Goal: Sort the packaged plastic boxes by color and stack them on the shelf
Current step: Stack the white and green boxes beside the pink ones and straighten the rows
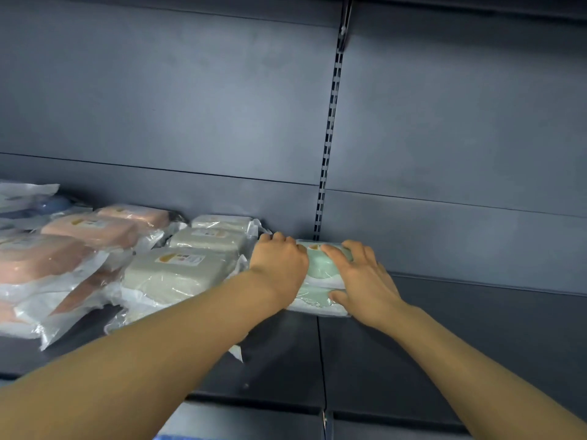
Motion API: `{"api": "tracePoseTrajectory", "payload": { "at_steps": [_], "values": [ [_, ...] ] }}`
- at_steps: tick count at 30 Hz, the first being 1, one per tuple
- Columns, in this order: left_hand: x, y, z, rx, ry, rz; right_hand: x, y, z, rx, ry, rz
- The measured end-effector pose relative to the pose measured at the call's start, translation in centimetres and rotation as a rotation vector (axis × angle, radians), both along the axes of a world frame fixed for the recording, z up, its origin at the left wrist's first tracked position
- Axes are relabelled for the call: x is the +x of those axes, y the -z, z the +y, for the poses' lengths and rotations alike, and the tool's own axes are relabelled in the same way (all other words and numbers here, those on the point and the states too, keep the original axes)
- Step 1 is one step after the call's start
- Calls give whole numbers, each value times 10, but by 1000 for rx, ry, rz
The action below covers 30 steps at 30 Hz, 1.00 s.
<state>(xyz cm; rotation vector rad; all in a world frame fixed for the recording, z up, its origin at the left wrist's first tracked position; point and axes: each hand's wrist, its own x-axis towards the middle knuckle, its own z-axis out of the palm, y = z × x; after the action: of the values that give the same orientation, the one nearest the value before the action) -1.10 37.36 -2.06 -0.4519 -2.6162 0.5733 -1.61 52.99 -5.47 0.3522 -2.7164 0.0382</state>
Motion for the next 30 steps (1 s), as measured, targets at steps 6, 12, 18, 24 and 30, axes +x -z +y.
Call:
{"api": "tracePoseTrajectory", "payload": {
  "at_steps": [6, 12, 18, 24, 30],
  "values": [
    [-43, -28, -25, -22, 29, -33, -50, -2, -11, 15, 29, 15],
    [-80, -35, -36, 97, 85, -329, -85, -1, -19, 22, 76, 25],
    [-90, -31, -20, -5, 28, -463, -99, 2, -19, 18, 63, 29],
    [-85, -23, -22, -49, 33, -459, -101, 3, -13, -16, 68, 11],
    [-84, -20, -22, -41, 25, -455, -101, 7, -15, -165, 136, -20]
  ]
}}
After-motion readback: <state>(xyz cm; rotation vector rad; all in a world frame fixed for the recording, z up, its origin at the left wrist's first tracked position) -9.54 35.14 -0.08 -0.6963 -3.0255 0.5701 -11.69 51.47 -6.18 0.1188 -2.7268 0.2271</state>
